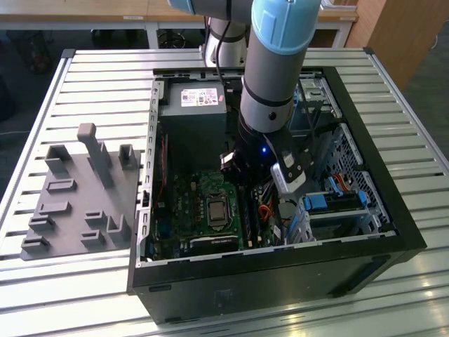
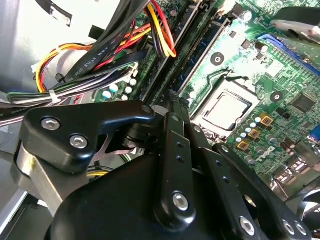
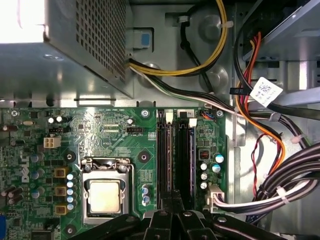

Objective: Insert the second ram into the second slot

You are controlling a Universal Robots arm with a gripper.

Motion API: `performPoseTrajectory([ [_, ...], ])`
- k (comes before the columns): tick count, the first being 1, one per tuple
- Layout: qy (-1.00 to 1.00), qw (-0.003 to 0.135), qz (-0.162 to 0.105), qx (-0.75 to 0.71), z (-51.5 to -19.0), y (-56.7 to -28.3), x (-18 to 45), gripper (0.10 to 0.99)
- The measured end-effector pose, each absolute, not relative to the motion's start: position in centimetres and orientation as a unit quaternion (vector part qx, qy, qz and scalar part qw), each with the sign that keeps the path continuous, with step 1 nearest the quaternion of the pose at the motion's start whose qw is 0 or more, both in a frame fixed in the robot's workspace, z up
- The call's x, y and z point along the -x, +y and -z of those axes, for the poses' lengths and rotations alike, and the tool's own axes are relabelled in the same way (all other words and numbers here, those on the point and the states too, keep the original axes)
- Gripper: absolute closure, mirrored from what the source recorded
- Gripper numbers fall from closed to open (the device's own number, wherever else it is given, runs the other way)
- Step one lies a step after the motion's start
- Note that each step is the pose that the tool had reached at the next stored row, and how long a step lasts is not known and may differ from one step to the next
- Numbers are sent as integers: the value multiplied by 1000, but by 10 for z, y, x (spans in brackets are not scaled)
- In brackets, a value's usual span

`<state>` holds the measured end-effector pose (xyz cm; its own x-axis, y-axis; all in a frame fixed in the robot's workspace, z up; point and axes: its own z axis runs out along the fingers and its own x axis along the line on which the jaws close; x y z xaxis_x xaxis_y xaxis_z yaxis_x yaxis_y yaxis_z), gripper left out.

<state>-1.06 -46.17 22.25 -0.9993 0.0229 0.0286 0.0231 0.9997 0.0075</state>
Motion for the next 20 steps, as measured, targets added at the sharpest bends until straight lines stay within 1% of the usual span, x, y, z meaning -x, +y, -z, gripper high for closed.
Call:
performPoseTrajectory([
  [11,-1000,14,4,12,-215,-462,11,980],
  [20,-1000,14,5,11,-227,-461,11,980],
])
